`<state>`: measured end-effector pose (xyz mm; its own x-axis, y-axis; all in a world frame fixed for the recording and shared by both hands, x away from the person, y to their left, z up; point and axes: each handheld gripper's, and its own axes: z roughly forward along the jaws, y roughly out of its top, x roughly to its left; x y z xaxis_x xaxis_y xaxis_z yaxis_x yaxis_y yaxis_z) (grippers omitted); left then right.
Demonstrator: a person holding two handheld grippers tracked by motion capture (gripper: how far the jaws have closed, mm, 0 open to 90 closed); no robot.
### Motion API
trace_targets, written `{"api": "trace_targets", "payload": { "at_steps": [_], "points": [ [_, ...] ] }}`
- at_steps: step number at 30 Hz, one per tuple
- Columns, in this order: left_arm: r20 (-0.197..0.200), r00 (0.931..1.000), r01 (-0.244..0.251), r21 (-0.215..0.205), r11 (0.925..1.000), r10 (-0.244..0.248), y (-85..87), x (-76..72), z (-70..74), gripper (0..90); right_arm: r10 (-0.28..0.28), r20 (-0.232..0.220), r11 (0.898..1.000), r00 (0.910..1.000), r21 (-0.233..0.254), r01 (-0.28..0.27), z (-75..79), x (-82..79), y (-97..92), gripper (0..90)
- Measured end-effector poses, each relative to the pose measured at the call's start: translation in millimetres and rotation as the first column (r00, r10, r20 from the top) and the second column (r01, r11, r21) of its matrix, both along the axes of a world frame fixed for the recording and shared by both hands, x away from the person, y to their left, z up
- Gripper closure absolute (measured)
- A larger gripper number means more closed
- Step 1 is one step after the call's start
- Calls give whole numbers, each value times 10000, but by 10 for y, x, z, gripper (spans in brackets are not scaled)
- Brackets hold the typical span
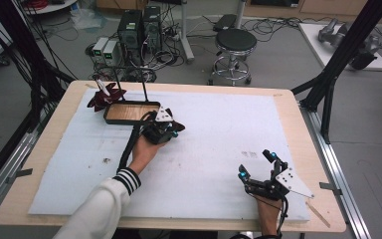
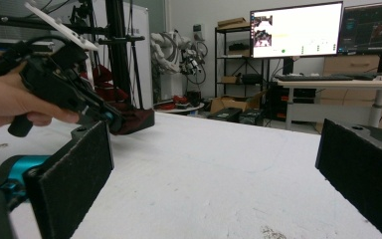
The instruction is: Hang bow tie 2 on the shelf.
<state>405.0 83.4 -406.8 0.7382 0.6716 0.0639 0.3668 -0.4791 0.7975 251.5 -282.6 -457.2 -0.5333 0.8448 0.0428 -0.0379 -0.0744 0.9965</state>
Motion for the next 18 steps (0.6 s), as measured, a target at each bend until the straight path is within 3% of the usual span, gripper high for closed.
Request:
{"api": "trace_targets", "payload": {
  "at_steps": [2, 10, 18],
  "points": [
    [339, 9994, 29, -158, 9999, -24, 68, -38, 89, 823, -2, 1, 10000, 10000, -3, 2, 0, 0, 1, 8],
    [470, 9987, 222, -524, 9984, -197, 170, -83, 214, 823, 4, 75, 9999, 10000, -104, -3, 1, 4, 1, 8],
    [781, 9945, 793, -1239, 9891, -699, 291, -92, 358, 823, -5, 79, 10000, 10000, -95, 6, 1, 4, 3, 8]
  ]
}}
